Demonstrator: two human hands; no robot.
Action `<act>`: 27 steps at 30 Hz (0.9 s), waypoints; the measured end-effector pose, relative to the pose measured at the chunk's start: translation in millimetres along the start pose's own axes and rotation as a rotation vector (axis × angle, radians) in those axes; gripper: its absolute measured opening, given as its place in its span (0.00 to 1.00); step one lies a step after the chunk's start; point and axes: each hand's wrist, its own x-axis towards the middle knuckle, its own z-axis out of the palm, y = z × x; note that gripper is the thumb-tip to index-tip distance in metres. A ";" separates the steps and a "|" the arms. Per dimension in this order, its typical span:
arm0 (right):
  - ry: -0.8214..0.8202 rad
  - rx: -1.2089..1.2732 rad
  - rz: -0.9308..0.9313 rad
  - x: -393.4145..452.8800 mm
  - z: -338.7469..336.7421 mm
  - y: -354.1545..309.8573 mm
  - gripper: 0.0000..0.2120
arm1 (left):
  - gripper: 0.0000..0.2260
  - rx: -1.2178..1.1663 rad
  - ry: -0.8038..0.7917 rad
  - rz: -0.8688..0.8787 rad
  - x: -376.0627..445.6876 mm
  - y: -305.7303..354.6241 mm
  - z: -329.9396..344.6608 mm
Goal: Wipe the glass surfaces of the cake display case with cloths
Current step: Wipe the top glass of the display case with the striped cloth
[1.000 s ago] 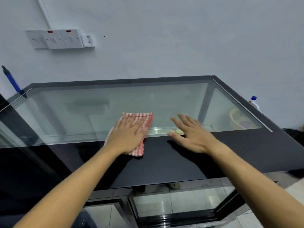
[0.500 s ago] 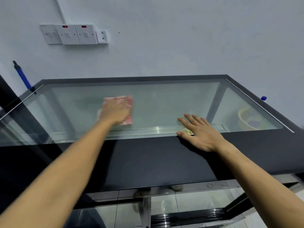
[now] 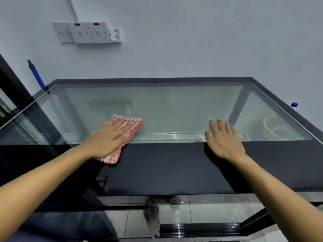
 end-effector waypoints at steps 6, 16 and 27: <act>0.038 -0.013 -0.043 -1.2 0.0 -7.1 0.32 | 0.33 0.015 0.046 -0.239 58.5 32.7 6.7; -0.039 -0.046 -0.271 -59.1 3.4 -116.5 0.29 | 0.38 0.060 0.101 -0.104 -27.5 -49.4 15.6; -0.042 -0.011 -0.120 -105.0 62.3 -245.6 0.31 | 0.28 0.051 0.094 0.172 -88.8 -61.6 6.3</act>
